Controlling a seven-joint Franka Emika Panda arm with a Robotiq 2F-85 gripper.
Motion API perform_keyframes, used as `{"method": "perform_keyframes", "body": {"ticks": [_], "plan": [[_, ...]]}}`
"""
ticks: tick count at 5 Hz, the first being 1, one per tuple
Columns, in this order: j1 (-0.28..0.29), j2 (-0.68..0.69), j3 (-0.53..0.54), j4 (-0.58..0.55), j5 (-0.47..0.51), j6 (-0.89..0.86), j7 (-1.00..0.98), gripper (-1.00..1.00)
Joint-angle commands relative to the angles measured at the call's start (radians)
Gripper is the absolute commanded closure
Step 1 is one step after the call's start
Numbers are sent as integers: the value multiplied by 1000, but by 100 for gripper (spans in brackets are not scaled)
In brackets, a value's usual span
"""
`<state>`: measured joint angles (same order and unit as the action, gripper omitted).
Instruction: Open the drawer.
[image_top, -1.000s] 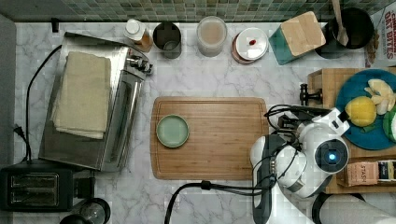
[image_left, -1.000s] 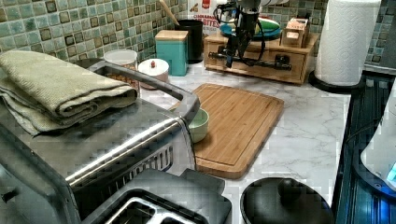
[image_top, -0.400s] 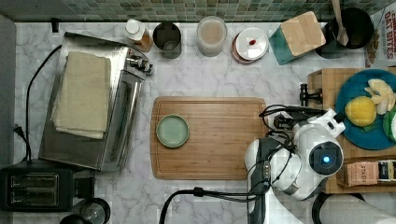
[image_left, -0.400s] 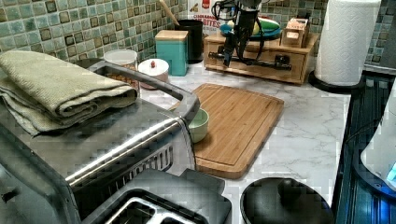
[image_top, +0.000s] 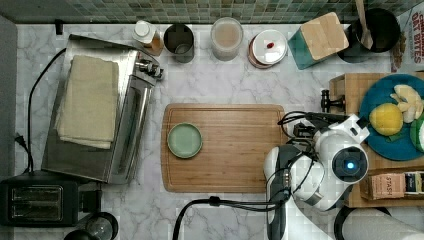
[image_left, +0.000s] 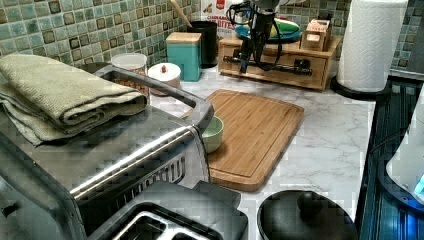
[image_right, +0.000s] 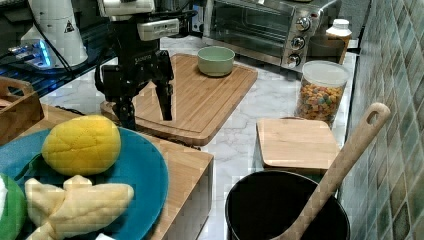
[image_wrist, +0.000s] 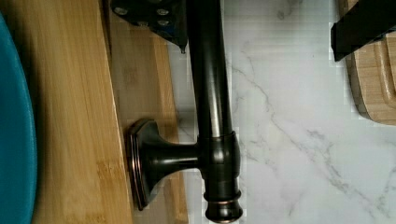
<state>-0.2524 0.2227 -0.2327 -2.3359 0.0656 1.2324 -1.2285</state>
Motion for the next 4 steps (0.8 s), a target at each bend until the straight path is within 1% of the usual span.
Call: {"method": "perform_keyframes", "body": {"ticks": [1,2,3,4], "plan": [[-60,111,143,70,132,-214,-126,-100],[12,30,148,47,135,-323,8,-100],[83,-49,193,-8,178,-338,103,-100],[152,-77,260,-47,217,-284,163,-100]]}}
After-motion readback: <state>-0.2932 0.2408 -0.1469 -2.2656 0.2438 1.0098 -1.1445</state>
